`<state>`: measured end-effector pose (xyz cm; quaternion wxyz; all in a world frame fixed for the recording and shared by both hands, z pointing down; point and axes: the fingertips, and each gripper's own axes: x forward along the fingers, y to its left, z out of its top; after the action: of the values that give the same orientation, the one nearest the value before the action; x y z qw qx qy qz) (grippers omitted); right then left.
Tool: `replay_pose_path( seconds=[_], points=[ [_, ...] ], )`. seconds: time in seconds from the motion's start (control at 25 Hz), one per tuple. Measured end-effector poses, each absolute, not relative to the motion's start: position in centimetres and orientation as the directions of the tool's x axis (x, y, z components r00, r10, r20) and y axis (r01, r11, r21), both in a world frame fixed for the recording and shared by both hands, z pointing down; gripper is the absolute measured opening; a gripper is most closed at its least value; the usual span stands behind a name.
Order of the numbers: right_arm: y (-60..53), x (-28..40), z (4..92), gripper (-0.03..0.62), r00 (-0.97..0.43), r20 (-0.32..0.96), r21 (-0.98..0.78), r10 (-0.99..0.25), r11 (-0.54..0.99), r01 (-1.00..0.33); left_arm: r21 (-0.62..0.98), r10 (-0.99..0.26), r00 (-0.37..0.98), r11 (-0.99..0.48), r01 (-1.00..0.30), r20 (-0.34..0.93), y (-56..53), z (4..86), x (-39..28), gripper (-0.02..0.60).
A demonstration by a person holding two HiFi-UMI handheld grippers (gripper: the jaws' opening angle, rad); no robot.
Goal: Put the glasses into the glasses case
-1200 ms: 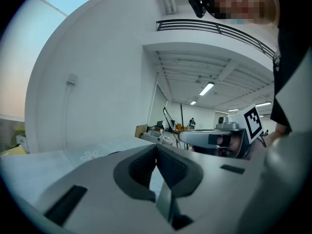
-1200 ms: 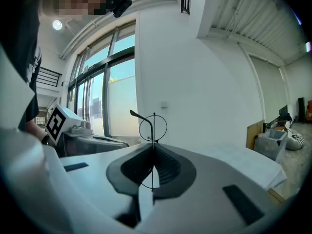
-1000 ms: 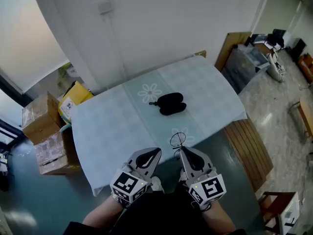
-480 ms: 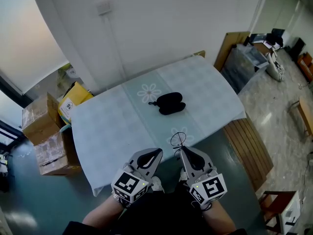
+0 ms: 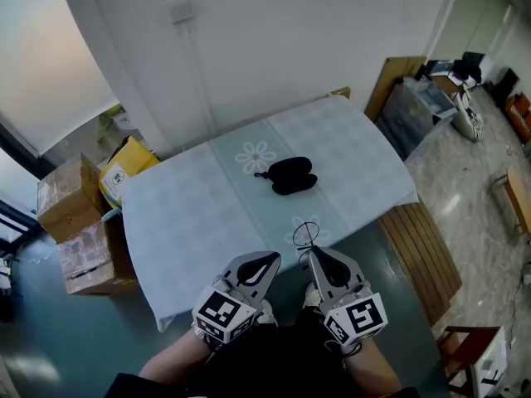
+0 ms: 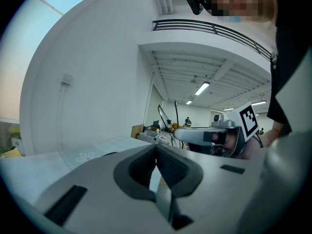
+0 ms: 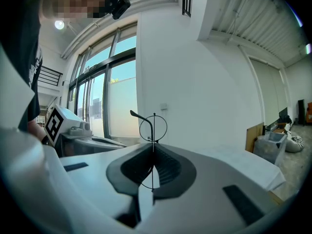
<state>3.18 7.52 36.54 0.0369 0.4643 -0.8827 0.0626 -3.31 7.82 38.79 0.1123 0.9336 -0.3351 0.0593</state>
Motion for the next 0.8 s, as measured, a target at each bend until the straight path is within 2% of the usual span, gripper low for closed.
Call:
replay_pose_path(
  seconds=[0.8],
  points=[
    [2.8,2.3,34.4,0.028,-0.595,0.107,0.009,-0.797,0.599,-0.801,0.131,-0.616,0.775,-0.764,-0.632,0.142,5.1,37.3,-3.5,0.026]
  ],
)
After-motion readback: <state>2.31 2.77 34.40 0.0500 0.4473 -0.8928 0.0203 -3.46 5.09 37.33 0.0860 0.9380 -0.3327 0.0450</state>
